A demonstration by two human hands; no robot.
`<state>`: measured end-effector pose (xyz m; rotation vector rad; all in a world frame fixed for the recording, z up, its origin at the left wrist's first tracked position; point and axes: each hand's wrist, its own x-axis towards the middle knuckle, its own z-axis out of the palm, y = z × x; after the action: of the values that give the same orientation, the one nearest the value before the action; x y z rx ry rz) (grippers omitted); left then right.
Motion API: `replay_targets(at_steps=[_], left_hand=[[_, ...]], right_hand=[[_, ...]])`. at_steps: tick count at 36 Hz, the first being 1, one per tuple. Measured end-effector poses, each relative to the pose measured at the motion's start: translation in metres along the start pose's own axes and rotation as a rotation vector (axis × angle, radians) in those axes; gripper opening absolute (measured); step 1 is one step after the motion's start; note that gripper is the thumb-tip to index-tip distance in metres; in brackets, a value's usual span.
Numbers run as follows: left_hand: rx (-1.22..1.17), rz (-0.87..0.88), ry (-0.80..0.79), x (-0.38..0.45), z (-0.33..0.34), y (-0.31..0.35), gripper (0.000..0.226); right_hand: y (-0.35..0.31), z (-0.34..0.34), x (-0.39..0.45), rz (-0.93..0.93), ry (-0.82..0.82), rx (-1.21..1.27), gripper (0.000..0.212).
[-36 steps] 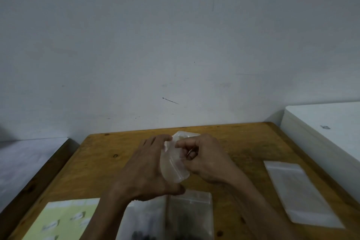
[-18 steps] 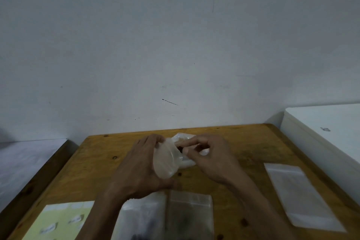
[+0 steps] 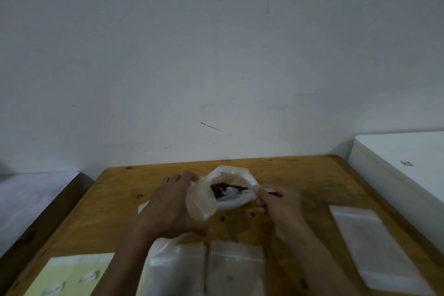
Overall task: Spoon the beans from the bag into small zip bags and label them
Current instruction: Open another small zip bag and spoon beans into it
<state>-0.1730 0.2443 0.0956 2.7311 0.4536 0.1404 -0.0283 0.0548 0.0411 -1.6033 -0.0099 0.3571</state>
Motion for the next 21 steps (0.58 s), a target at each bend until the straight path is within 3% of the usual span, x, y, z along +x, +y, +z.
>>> replay_targets(at_steps=[3,8,10,16,21], left_hand=[[-0.017,-0.009,-0.087,0.011,0.003,0.003,0.114],[-0.091,-0.026,-0.196,0.030,0.006,0.009,0.116],[-0.094,-0.047,-0.230,0.036,0.008,0.010,0.114],[-0.124,-0.096,-0.225,0.039,0.017,0.010,0.114],[-0.177,-0.115,-0.214,0.034,0.017,0.009,0.117]], right_hand=[[0.002,0.013,0.003,-0.034,0.064,0.049,0.010],[0.003,0.018,-0.011,-0.527,0.180,-0.354,0.015],[0.004,0.016,-0.013,-0.626,0.216,-0.416,0.019],[0.007,0.026,-0.005,-0.450,0.242,-0.292,0.007],[0.017,0.035,0.007,-0.412,0.312,-0.261,0.021]])
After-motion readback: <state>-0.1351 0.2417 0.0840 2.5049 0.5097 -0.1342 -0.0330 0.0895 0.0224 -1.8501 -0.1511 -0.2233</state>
